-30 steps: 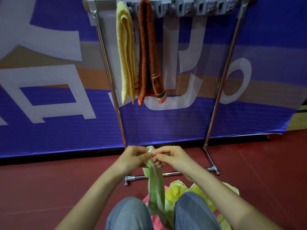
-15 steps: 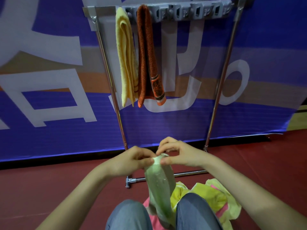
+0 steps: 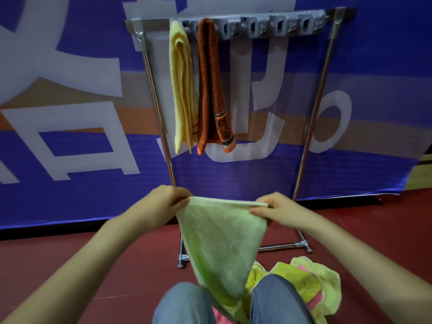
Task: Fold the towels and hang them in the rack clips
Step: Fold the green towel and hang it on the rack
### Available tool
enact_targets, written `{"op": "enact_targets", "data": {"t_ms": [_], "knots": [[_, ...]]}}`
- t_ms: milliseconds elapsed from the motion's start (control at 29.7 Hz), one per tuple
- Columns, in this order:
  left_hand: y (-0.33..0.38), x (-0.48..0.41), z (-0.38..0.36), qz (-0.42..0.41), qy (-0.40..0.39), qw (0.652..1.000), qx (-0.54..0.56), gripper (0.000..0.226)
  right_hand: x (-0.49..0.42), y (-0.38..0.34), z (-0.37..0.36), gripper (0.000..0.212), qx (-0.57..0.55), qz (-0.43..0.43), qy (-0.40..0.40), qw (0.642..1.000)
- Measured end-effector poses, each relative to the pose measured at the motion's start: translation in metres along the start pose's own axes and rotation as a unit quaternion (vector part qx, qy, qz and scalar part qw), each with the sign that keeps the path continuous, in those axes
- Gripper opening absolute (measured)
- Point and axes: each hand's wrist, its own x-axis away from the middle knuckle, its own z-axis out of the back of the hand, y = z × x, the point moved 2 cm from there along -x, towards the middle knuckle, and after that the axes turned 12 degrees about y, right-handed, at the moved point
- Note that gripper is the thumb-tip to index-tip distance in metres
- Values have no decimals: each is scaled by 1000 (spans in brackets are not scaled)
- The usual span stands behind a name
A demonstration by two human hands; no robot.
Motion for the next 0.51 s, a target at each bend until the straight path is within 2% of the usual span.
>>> {"op": "enact_targets", "data": {"t_ms": [135, 202, 269, 303, 370, 438, 505], "knots": [[9, -1, 20, -29, 80, 993, -82, 24, -8, -38, 23, 18, -34, 41, 107, 993], [24, -4, 45, -61, 166, 981, -80, 26, -9, -64, 40, 15, -83, 74, 188, 976], [35, -5, 67, -91, 250, 962, -55, 25, -13, -81, 52, 16, -126, 83, 233, 961], [36, -9, 73, -90, 262, 960, -49, 23, -18, -83, 55, 22, -129, 76, 246, 958], [33, -13, 70, -55, 232, 970, -52, 22, -22, -83, 54, 28, -102, 47, 243, 963], [26, -14, 57, -13, 191, 980, -44, 24, -22, -80, 50, 20, -97, 21, 227, 969], [22, -10, 46, 19, 186, 982, -12, 24, -21, -77, 46, 21, -104, 3, 208, 973]]}}
